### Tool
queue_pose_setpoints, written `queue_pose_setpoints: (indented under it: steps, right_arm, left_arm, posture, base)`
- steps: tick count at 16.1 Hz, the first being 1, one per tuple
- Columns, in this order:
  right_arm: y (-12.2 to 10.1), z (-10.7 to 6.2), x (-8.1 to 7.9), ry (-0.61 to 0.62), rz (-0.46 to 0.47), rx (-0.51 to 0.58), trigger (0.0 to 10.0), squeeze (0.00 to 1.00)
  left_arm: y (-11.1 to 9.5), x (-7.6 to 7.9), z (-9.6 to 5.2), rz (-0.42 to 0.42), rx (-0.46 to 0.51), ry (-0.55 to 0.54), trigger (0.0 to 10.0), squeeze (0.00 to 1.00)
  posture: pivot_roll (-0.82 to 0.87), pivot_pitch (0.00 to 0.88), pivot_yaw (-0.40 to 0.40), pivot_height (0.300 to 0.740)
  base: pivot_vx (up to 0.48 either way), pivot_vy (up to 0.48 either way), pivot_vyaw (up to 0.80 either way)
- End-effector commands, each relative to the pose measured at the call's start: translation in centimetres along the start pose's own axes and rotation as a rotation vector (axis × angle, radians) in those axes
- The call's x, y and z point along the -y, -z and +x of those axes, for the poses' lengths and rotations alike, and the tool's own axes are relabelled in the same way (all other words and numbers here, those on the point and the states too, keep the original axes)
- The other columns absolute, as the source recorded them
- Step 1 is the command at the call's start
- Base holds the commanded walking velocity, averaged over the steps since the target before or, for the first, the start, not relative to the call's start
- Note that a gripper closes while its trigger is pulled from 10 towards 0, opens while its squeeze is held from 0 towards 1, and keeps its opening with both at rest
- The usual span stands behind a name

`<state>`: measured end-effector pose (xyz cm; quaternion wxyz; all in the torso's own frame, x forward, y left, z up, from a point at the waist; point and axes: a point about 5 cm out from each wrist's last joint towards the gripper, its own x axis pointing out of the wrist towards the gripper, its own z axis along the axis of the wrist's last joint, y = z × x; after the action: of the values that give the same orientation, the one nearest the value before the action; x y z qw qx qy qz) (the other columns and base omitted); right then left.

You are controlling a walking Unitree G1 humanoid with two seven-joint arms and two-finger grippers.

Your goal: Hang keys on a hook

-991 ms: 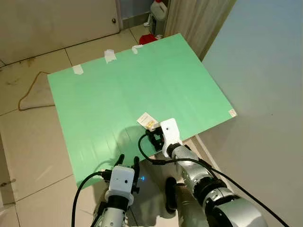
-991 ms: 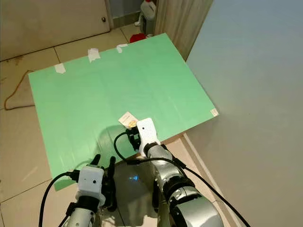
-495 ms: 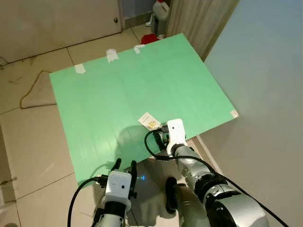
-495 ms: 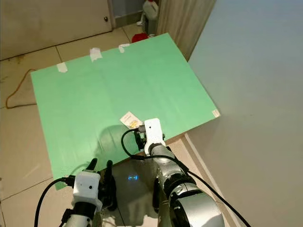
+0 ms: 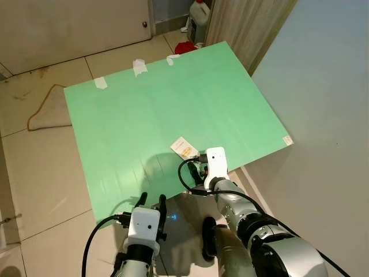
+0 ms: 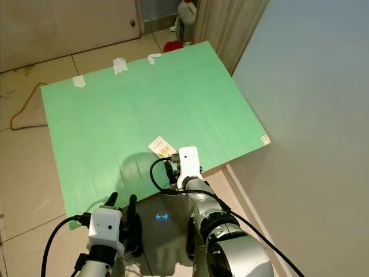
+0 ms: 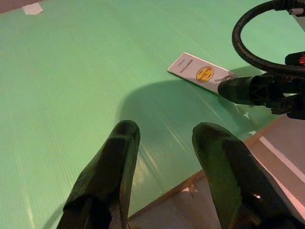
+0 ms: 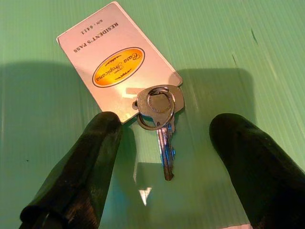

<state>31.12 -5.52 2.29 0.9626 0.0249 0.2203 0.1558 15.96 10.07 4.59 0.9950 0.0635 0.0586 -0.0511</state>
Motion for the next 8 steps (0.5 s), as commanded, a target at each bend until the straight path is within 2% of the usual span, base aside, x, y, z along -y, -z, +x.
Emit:
queue_pose_setpoints:
  steps: [1, 3, 4, 5, 8]
  right_arm:
    - [0.1, 0.2, -4.1, -0.093, 0.051, -0.008, 10.0, 0.0]
    - [-0.1, 0.2, -4.3, -0.1, 0.043, 0.004, 10.0, 0.0]
    - [-0.2, 0.2, -4.3, -0.097, 0.026, 0.018, 6.4, 0.0]
    - [-0.3, 0.2, -4.3, -0.098, 0.029, 0.023, 0.0, 0.0]
    - [-0.3, 0.2, -4.4, -0.097, 0.03, 0.031, 0.0, 0.0]
  left_arm:
    - [0.4, 0.5, -0.5, -0.001, -0.033, 0.012, 10.0, 0.0]
    - [0.4, 0.6, -0.5, -0.002, -0.033, 0.012, 10.0, 0.0]
    - [0.4, 0.6, -0.4, -0.002, -0.032, 0.012, 10.0, 0.0]
    - [0.3, 0.8, -0.4, -0.002, -0.027, 0.02, 10.0, 0.0]
    - [0.1, 1.8, -0.4, -0.001, -0.019, 0.081, 10.0, 0.0]
  posture:
    - [0.14, 0.389, -0.064, 0.74]
    - [0.14, 0.39, -0.067, 0.74]
    - [0.14, 0.39, -0.068, 0.74]
    - [0.14, 0.391, -0.07, 0.74]
    - [0.13, 0.395, -0.071, 0.74]
  base:
    - [0.0, 0.0, 0.0]
    - [0.0, 0.0, 0.0]
    - [0.0, 0.0, 0.0]
    - [0.0, 0.0, 0.0]
    - [0.0, 0.0, 0.0]
